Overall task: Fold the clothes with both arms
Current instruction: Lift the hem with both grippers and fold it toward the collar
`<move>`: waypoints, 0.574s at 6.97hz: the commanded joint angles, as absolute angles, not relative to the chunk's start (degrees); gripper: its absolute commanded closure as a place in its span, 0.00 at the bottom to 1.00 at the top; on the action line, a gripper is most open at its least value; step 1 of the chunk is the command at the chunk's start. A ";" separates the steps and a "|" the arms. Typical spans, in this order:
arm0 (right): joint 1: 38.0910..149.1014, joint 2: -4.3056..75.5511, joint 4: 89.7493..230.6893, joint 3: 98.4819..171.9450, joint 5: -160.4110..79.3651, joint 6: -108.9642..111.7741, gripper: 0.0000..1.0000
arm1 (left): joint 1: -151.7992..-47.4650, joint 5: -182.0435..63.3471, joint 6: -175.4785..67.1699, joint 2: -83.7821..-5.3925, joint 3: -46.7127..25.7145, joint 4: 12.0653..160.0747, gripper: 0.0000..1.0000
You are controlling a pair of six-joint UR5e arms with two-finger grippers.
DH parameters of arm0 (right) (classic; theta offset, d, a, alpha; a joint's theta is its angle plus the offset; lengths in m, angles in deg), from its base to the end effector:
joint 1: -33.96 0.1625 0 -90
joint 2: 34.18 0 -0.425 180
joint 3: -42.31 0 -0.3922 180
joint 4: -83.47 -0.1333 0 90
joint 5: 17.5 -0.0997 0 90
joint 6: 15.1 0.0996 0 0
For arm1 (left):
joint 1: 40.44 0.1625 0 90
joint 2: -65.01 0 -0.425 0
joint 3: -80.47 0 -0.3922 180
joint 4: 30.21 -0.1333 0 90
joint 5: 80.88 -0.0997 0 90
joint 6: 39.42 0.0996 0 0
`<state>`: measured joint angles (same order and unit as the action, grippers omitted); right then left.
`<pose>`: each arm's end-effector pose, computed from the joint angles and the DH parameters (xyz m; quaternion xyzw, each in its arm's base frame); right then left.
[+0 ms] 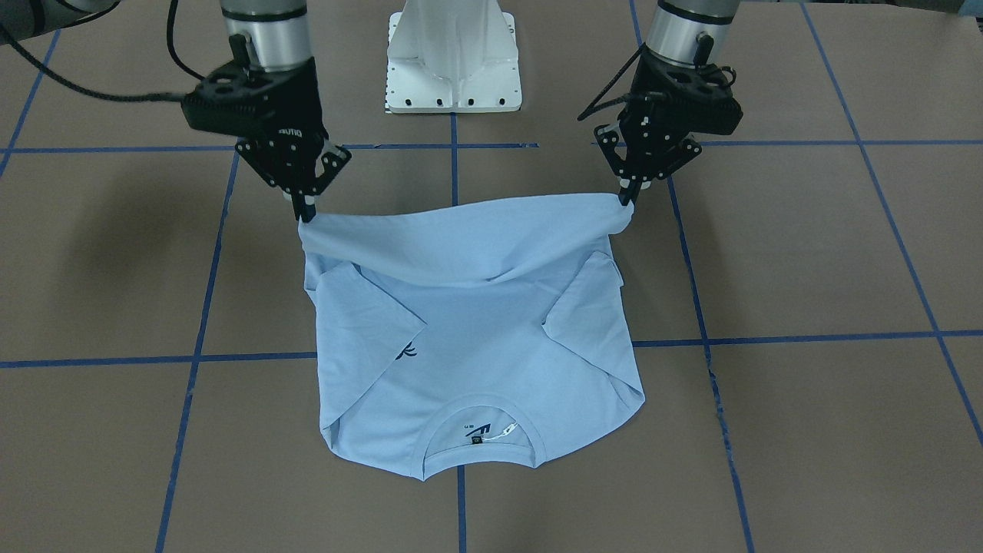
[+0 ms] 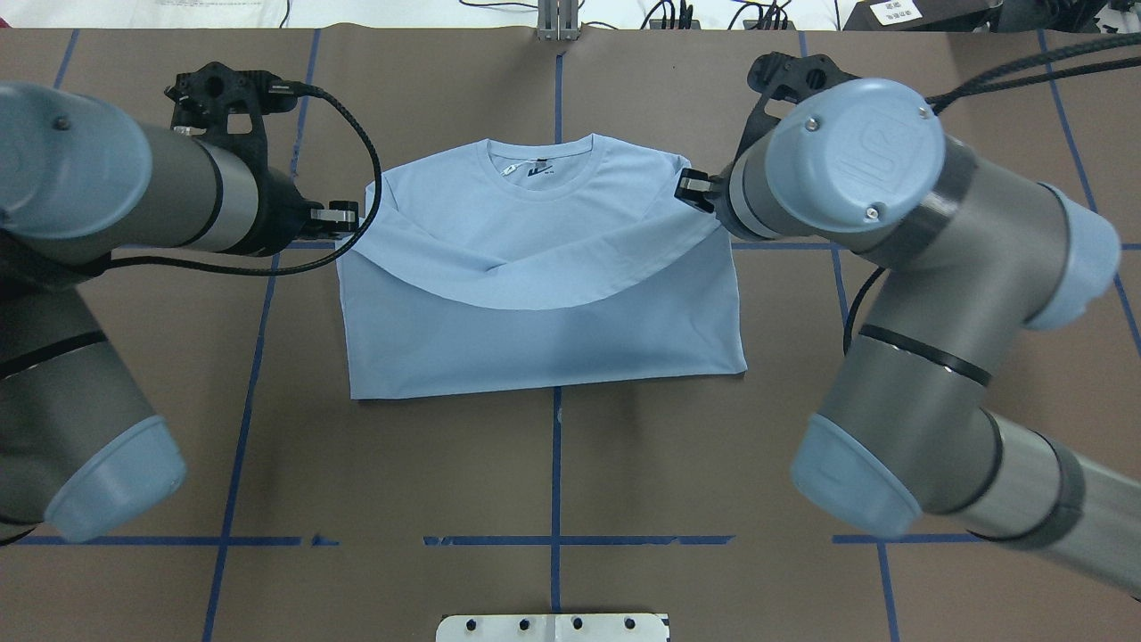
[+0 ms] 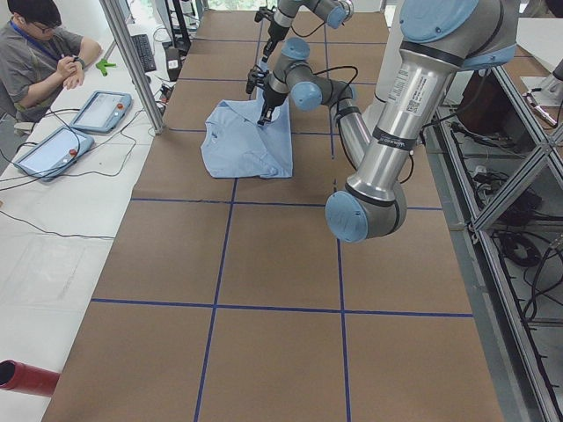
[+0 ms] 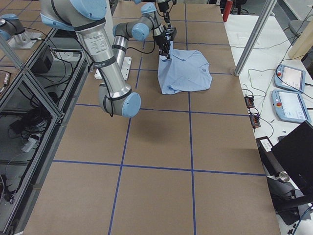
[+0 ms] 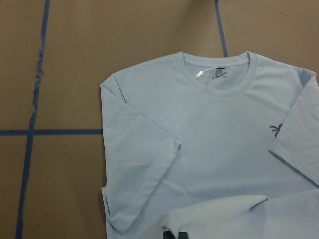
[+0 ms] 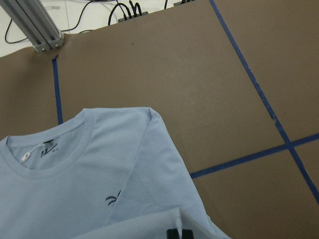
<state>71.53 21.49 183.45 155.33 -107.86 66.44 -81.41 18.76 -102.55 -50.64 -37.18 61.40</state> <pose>-0.3884 -0.4662 0.1773 0.1544 -0.3709 0.2289 0.8867 0.3434 -0.4526 0.2060 0.1945 0.4228 -0.0701 0.8823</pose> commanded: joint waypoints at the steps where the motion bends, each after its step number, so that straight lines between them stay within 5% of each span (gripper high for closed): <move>1: 75.43 16.56 173.49 138.18 -108.20 63.76 1.00 | -83.67 18.44 -101.91 -54.77 -21.22 72.20 1.00; 4: 76.94 12.84 162.96 121.72 -108.29 62.86 1.00 | -85.96 16.61 -99.28 -60.15 -1.05 85.41 1.00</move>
